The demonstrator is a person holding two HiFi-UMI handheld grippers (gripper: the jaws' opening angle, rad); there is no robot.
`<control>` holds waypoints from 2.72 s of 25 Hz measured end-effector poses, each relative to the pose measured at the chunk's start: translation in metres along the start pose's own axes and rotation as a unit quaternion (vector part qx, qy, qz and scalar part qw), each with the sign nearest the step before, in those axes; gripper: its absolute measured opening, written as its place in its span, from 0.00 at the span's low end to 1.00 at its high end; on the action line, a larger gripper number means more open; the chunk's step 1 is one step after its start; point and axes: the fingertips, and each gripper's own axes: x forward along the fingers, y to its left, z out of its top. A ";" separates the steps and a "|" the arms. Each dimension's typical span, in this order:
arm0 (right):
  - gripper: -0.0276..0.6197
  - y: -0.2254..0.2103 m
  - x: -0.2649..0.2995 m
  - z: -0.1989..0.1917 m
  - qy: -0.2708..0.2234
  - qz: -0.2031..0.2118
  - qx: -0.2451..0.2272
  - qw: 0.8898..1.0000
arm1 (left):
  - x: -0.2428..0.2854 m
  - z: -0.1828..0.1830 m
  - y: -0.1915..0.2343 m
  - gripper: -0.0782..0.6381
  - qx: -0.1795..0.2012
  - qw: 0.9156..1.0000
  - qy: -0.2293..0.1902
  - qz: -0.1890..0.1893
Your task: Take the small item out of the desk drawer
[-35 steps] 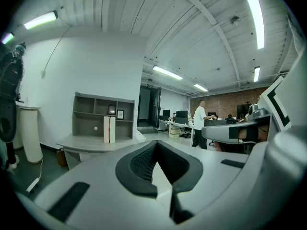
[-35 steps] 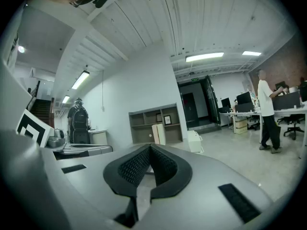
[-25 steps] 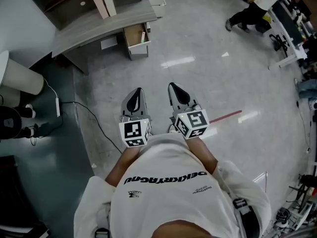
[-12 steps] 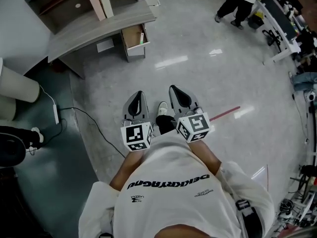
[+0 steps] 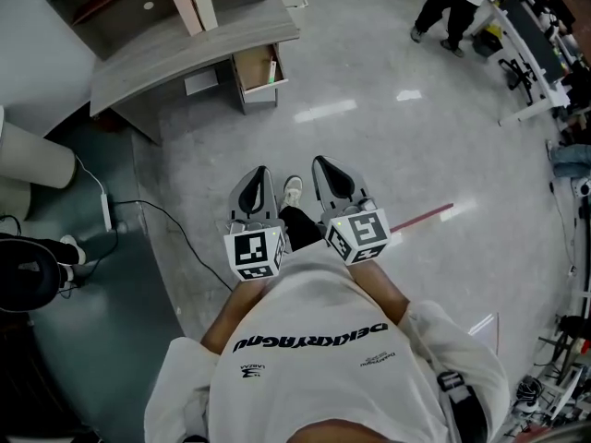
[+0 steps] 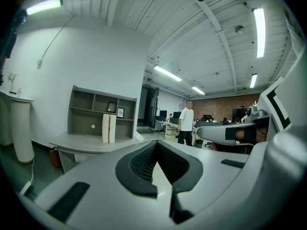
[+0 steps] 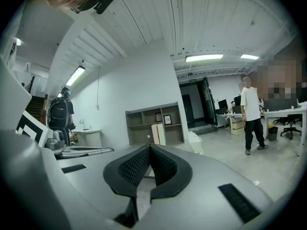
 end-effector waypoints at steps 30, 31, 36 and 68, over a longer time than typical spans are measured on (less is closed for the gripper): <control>0.09 -0.180 0.328 0.029 0.058 0.024 0.042 0.997 | 0.349 0.019 0.120 0.13 0.001 0.998 0.058 0.014; 0.09 -0.185 0.334 0.027 0.063 0.024 0.044 0.997 | 0.356 0.017 0.121 0.13 -0.001 0.998 0.062 0.014; 0.09 -0.200 0.359 0.011 0.091 0.029 0.051 0.994 | 0.380 0.004 0.125 0.13 -0.010 0.996 0.083 0.018; 0.09 -0.259 0.542 -0.193 0.248 -0.035 0.130 0.959 | 0.509 -0.166 0.218 0.13 -0.053 0.979 0.196 -0.029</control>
